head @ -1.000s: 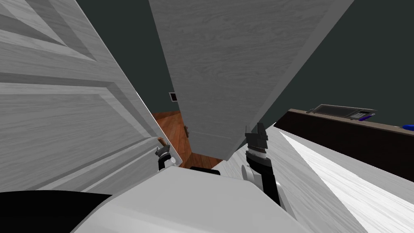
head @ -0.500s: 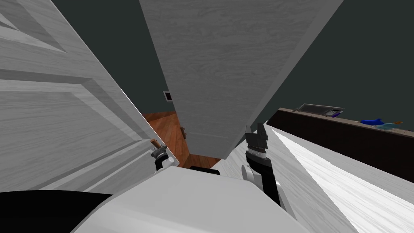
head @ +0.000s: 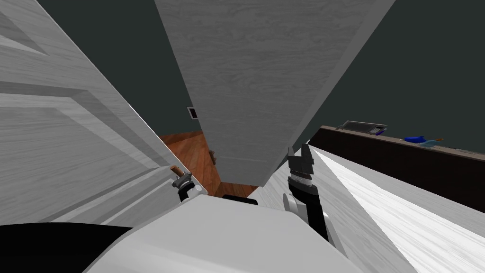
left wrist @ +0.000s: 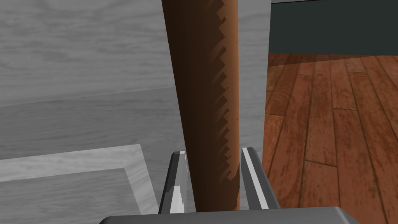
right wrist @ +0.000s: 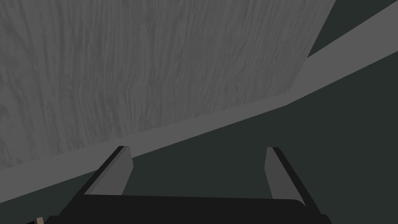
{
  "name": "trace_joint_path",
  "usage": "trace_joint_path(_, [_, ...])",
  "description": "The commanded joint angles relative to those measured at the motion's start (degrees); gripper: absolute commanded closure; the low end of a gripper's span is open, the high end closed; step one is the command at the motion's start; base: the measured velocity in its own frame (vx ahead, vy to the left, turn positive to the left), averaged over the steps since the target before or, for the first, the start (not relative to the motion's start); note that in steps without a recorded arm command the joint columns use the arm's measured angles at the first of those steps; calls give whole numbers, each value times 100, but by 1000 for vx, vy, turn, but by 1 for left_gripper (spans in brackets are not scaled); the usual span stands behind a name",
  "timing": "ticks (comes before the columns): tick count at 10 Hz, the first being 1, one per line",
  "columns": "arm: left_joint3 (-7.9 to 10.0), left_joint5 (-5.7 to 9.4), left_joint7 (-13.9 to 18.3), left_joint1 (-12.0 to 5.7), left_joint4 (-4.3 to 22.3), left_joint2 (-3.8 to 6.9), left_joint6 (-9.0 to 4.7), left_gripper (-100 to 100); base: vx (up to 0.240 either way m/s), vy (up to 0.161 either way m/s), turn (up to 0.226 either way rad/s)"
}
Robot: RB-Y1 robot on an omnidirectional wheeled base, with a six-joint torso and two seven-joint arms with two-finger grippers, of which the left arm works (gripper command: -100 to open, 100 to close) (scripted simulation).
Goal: Push the door open
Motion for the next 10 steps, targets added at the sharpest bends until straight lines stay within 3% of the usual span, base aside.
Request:
trace_joint_path(1, [118,39,-70,122,-228,-39,82,100,22,7,-48])
trace_joint_path(5, [531,126,-98,101,-176,-23,66,100,39,11,-118])
trace_joint_path(6, [474,124,-166,124,-302,-114,173,100,23,14,-21])
trace_joint_path(8, [789,310,-354,79,-240,-105,5,100,-5,139,-175])
trace_joint_path(9, [789,310,-354,79,-240,-105,5,100,-26,143,-92])
trace_joint_path(10, [938,401,-447,53,-207,-100,-81,100,-14,118,-147])
